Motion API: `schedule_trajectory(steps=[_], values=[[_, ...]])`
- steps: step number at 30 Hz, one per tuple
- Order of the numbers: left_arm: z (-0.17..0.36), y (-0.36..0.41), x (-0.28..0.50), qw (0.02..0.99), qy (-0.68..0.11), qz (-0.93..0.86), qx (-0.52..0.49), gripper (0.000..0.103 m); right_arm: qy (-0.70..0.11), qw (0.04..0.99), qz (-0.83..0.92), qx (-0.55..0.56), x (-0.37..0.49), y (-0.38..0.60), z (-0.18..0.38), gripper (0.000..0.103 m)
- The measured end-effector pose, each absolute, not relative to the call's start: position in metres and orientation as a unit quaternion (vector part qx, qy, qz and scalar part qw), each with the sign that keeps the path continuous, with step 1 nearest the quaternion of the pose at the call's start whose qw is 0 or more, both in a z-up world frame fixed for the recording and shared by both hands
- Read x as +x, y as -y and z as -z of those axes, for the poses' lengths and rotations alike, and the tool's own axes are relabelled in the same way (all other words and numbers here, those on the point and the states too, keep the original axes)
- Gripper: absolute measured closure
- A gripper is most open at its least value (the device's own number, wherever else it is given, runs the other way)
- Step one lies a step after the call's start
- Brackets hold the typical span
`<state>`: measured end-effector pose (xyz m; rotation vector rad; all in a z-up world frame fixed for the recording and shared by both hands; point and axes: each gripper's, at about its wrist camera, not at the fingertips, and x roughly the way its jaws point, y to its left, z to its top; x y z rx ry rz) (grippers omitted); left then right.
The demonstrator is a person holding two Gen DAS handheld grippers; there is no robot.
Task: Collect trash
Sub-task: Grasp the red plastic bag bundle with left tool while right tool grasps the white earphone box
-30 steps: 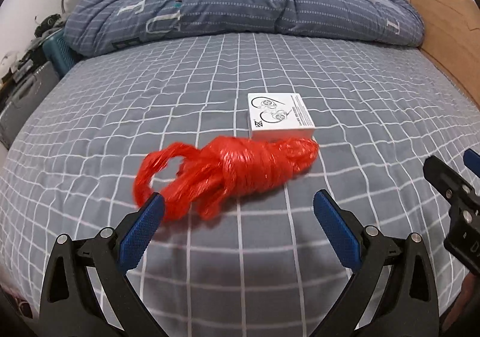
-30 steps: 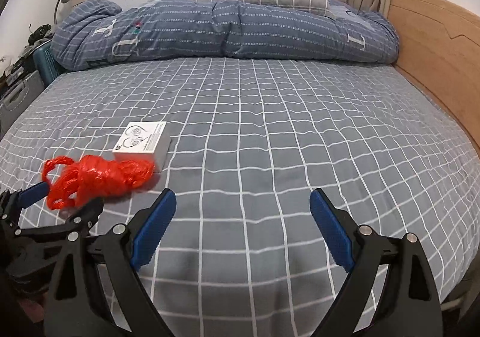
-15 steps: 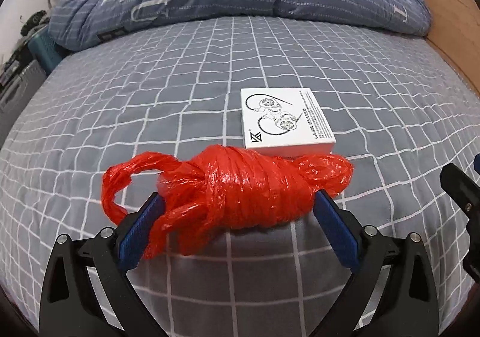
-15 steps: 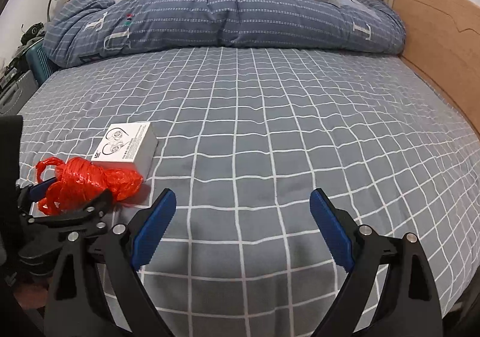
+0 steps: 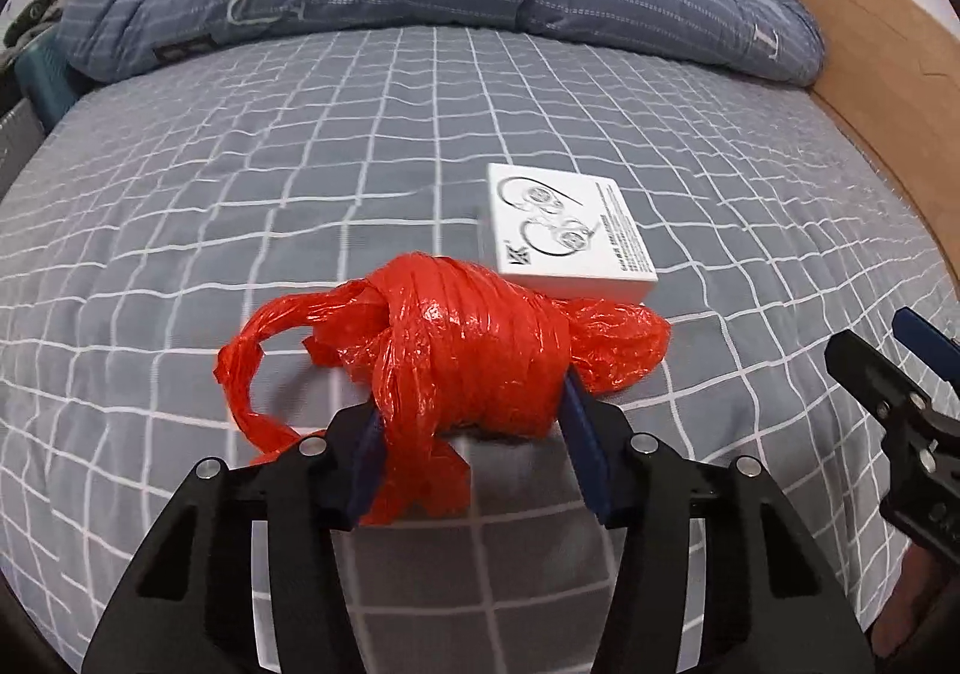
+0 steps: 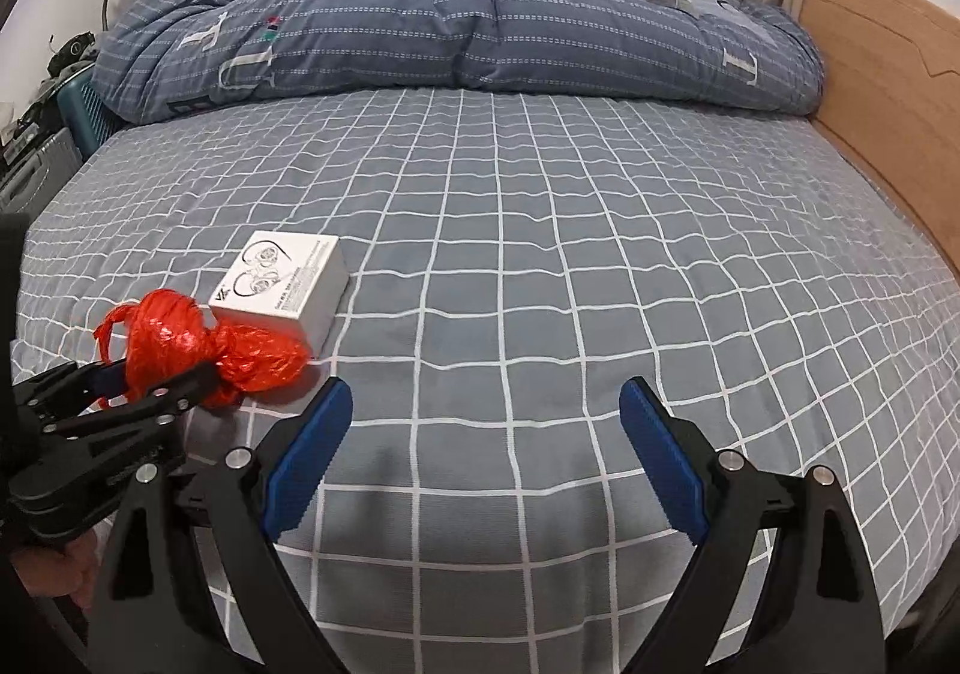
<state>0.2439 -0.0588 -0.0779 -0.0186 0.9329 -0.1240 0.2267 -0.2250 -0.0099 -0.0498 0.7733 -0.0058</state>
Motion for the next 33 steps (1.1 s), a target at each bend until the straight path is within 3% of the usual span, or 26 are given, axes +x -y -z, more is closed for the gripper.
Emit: schedule_trajectory(steps=[17,31,32,33], values=[[0.041,-0.055,0.215,0.908,-0.417,-0.003,-0.032,0.052,-0.383,0.923,-0.033,-0.036,0.258,0.135,0.026,0.016],[0.04,-0.08,0.215,0.91,-0.411,-0.024,-0.051,0.052,-0.409,0.912,-0.003,-0.032,0.301,0.097,0.041,0.016],[0.039,-0.081,0.214,0.91,-0.411,-0.024,-0.052,0.052,-0.413,0.91,-0.002,-0.029,0.303,0.096,0.043,0.016],[0.039,-0.081,0.214,0.91,-0.41,-0.024,-0.052,0.052,-0.415,0.91,0.0,-0.027,0.304,0.095,0.044,0.024]])
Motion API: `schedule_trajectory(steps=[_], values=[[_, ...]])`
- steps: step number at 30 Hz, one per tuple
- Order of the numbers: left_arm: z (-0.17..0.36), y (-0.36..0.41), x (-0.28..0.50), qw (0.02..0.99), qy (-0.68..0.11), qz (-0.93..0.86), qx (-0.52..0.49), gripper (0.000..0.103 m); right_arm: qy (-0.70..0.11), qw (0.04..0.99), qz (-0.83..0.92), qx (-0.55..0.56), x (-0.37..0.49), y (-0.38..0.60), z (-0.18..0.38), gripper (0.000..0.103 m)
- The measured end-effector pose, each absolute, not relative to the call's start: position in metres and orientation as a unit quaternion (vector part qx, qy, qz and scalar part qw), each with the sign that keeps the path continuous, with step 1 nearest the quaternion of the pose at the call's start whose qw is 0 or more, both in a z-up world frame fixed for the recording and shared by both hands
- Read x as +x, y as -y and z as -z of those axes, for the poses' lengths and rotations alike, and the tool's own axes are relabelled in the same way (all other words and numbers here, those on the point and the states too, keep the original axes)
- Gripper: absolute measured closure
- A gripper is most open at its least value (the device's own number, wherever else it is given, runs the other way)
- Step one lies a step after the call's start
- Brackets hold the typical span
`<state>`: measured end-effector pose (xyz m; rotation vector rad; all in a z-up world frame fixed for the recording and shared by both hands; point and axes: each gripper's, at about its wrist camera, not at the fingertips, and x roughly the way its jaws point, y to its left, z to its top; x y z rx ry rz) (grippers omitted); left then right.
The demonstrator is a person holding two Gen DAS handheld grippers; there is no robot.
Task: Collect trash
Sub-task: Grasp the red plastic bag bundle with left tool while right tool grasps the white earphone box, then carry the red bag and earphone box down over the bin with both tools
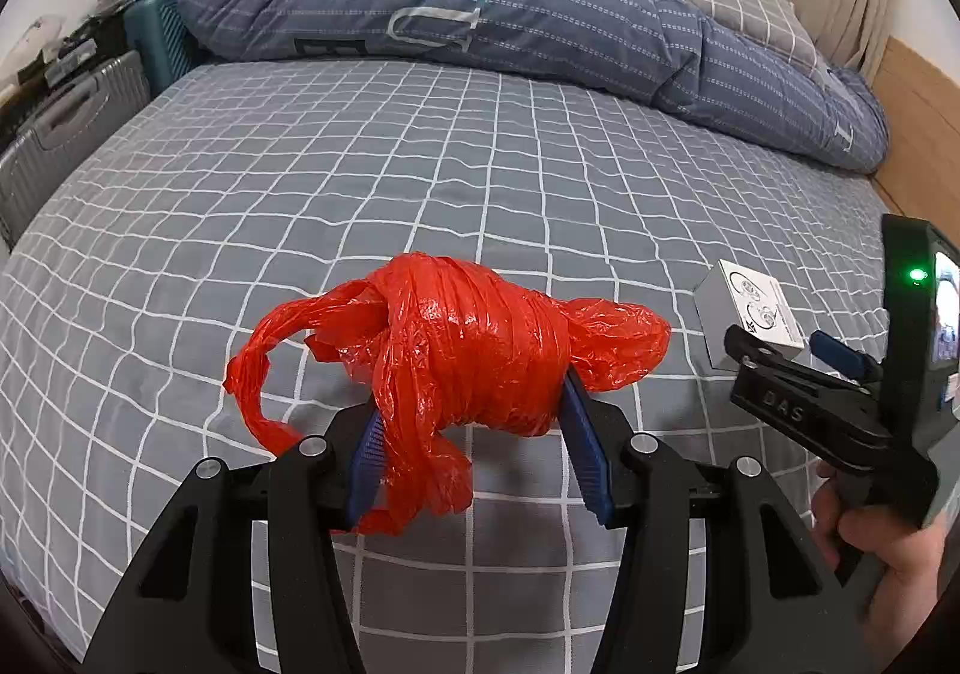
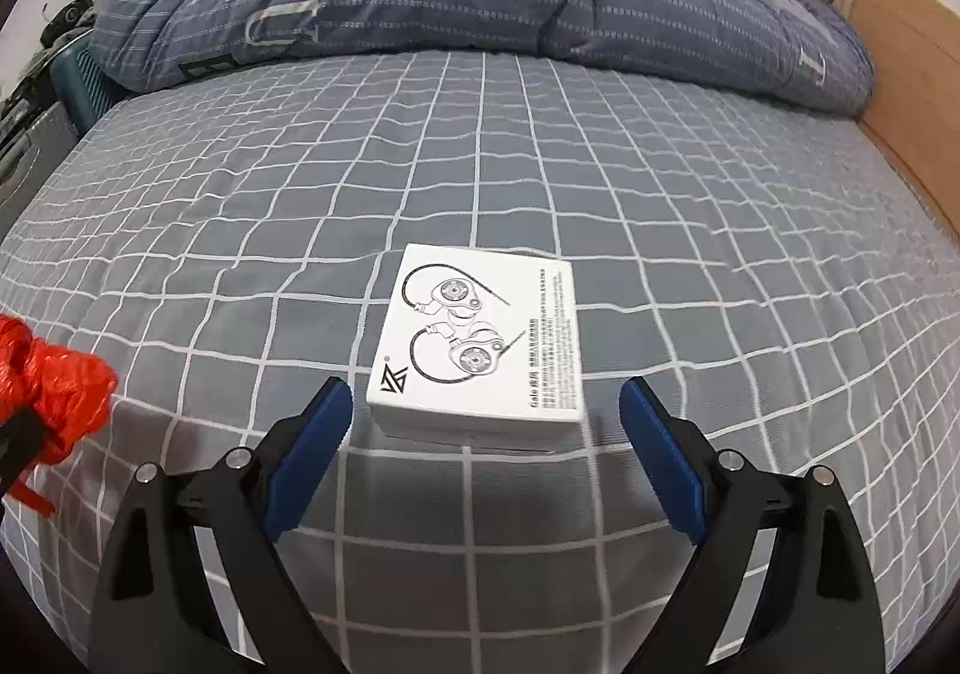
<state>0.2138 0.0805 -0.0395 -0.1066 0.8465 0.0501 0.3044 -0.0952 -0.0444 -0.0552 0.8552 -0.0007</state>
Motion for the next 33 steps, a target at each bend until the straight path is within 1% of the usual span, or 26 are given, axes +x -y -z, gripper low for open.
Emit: schedule_trajectory(steps=[1,2,6,10,18,28,33], values=[[0.04,-0.08,0.214,0.91,-0.411,-0.024,-0.051,0.052,-0.417,0.908,0.006,-0.025,0.307,0.095,0.046,0.031],[0.041,-0.079,0.214,0.909,-0.413,-0.022,-0.051,0.052,-0.426,0.905,0.005,-0.021,0.309,0.095,0.048,0.036],[0.043,-0.073,0.214,0.908,-0.417,-0.019,-0.046,0.052,-0.42,0.907,0.005,-0.015,0.303,0.097,0.045,0.036],[0.039,-0.07,0.211,0.909,-0.414,-0.02,-0.049,0.052,-0.403,0.915,0.001,-0.037,0.287,0.098,0.037,0.036],[0.035,-0.057,0.196,0.911,-0.409,-0.013,-0.047,0.052,-0.369,0.929,-0.009,-0.033,0.251,0.113,0.009,0.036],[0.031,-0.038,0.167,0.916,-0.401,-0.01,-0.025,0.052,-0.336,0.941,-0.021,-0.039,0.177,0.135,-0.015,0.036],[0.026,-0.029,0.146,0.919,-0.394,-0.006,-0.019,0.052,-0.331,0.943,-0.026,-0.028,0.157,0.144,-0.024,0.036]])
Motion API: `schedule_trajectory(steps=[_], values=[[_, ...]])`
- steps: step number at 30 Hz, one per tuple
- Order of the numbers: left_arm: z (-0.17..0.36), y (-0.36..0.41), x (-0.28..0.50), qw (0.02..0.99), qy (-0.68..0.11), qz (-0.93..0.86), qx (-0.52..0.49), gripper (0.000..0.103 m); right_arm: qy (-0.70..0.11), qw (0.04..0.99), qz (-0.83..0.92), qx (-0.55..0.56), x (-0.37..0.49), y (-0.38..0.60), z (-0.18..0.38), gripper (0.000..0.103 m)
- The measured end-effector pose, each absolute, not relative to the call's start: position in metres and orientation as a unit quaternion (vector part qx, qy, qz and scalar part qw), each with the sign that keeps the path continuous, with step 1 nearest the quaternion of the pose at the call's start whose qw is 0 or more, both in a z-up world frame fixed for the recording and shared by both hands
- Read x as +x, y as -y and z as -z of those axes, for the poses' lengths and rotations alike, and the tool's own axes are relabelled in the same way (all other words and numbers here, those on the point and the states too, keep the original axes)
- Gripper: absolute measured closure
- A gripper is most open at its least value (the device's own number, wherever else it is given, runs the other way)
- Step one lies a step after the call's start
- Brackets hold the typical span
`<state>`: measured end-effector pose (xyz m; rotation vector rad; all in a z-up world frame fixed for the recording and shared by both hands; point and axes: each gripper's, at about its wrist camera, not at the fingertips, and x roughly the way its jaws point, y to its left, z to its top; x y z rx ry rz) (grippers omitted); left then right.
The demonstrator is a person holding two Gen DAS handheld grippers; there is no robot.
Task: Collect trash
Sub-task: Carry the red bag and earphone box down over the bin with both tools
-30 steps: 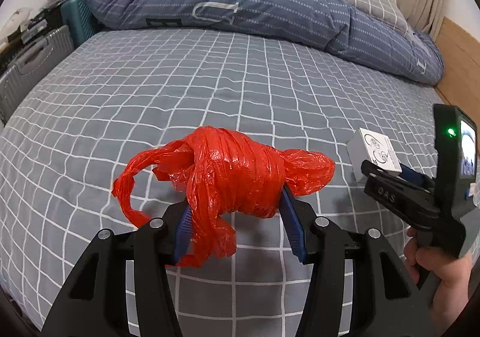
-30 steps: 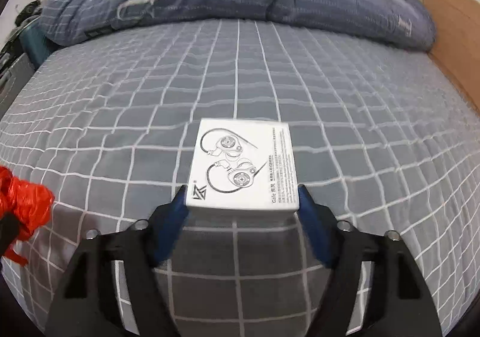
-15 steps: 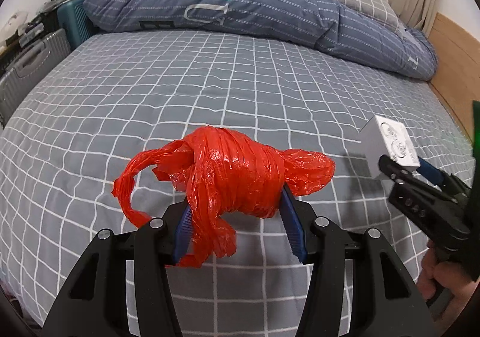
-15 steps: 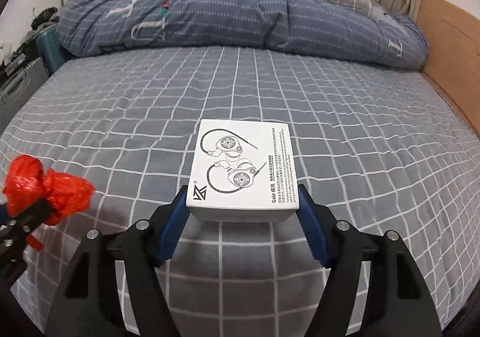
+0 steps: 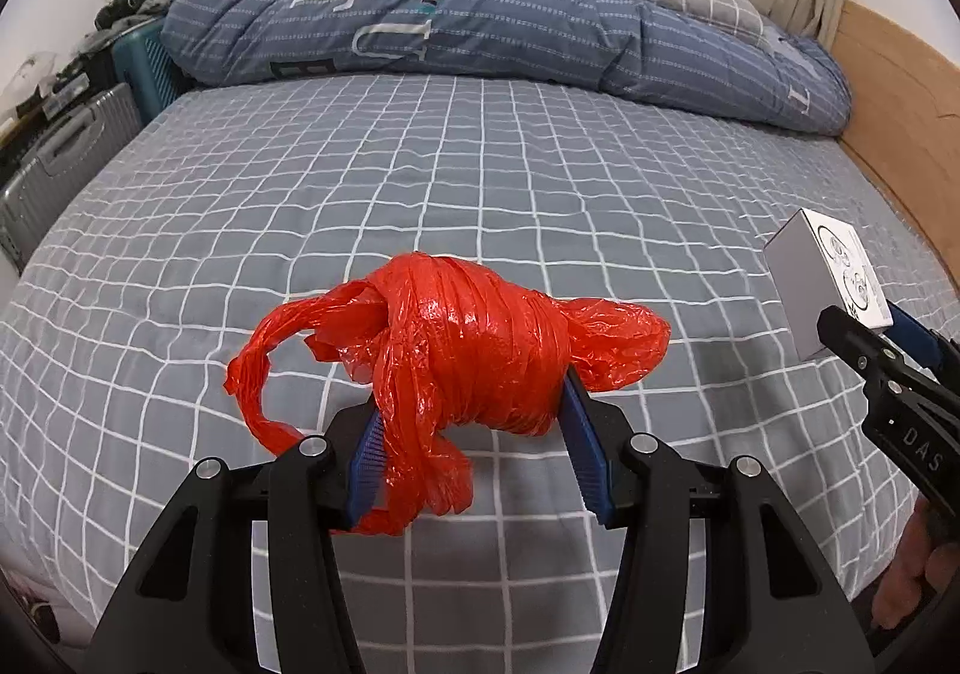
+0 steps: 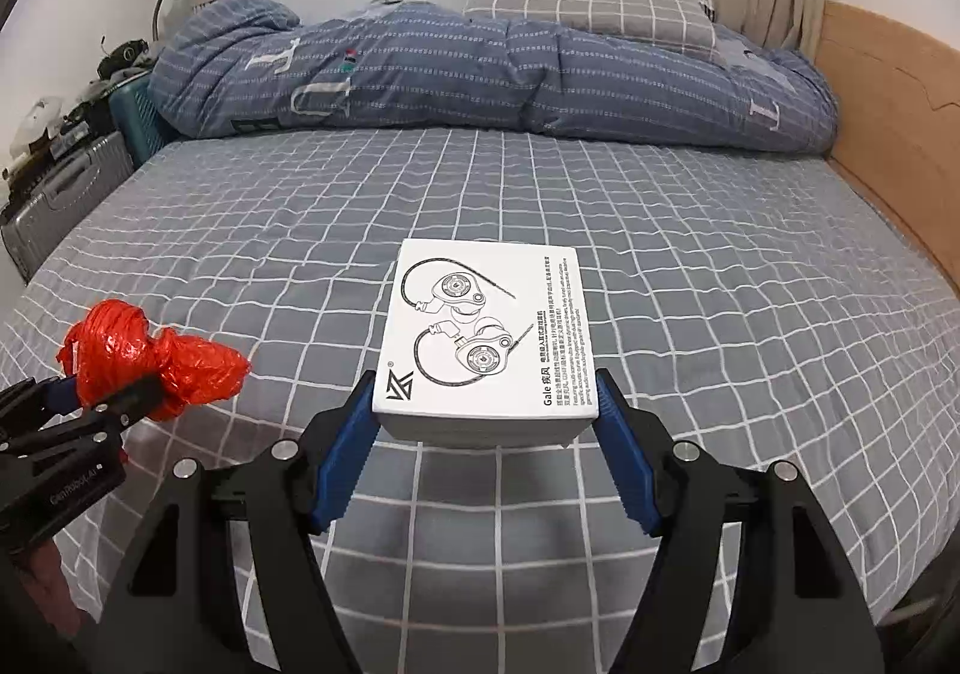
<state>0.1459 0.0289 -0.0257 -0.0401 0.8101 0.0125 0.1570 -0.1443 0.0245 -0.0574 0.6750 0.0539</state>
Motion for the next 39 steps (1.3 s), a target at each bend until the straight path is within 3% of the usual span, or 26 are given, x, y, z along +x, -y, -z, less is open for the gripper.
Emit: schedule_trajectory(steps=[39], values=[[0.029,0.027,0.001,0.913,-0.405,0.034,-0.039,0.052,-0.318,0.948,-0.008,-0.028,-0.003,0.183,-0.034,0.036]])
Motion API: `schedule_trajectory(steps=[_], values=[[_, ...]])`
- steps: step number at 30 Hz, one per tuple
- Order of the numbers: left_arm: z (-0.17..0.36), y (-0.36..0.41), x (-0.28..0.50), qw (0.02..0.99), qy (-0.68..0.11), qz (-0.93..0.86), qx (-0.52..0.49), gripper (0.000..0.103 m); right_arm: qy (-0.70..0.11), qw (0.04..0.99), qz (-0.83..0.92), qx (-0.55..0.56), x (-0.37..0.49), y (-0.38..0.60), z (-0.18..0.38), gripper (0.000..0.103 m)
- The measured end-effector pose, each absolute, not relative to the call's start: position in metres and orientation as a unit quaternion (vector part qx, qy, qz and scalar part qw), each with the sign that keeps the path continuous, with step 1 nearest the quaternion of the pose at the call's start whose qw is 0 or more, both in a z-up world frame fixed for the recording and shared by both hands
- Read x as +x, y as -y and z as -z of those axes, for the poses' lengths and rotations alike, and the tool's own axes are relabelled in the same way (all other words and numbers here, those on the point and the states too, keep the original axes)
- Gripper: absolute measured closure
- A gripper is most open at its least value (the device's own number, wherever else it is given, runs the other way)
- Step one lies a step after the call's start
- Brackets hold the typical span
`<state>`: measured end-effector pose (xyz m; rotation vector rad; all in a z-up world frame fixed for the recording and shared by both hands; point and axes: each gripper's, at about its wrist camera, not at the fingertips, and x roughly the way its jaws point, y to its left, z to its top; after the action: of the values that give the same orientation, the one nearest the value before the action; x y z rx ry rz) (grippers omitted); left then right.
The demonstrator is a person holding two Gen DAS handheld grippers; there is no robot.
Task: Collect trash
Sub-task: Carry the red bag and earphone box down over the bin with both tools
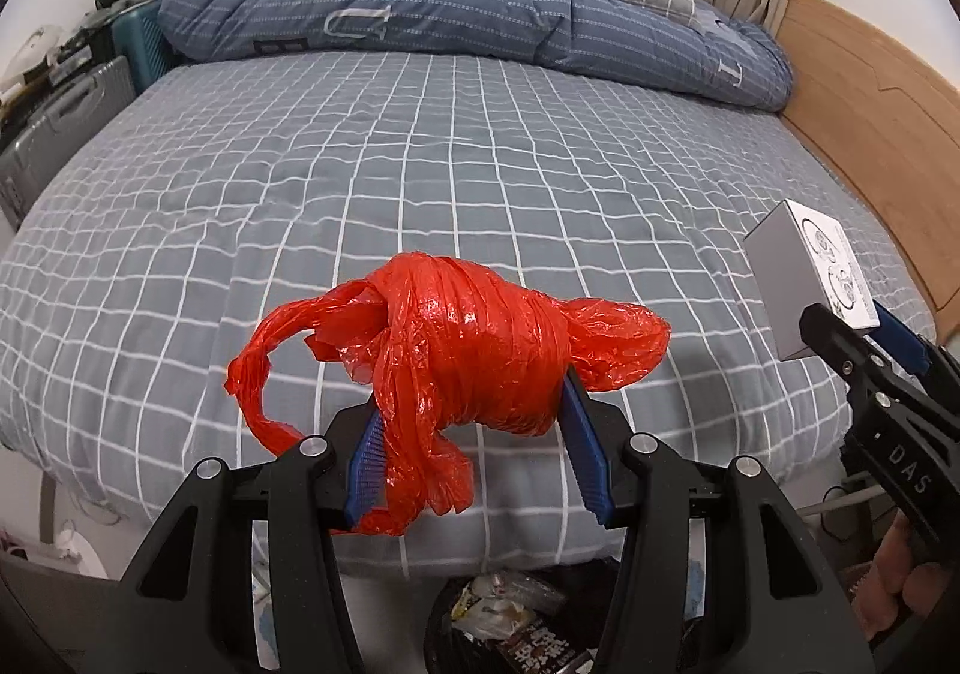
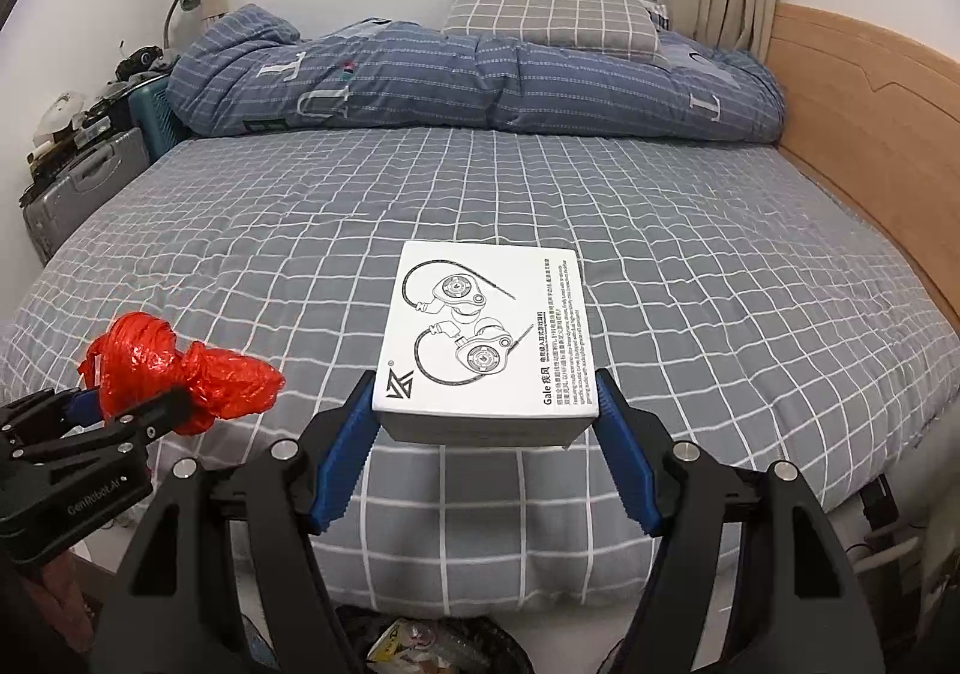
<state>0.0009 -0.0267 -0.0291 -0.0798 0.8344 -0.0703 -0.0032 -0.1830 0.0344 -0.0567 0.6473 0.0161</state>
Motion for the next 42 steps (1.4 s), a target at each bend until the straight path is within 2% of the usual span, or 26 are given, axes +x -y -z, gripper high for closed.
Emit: schedule_trajectory(steps=[18,42], values=[[0.057,0.038,-0.062,0.9,-0.433,0.028,-0.036,0.052,-0.341,0.939,-0.025,-0.022,-0.065,0.184,-0.014,0.036],[0.111,0.041,-0.13,0.868,-0.495,0.004,-0.027,0.052,-0.434,0.9,-0.025,-0.03,-0.137,0.195,0.058,0.036]])
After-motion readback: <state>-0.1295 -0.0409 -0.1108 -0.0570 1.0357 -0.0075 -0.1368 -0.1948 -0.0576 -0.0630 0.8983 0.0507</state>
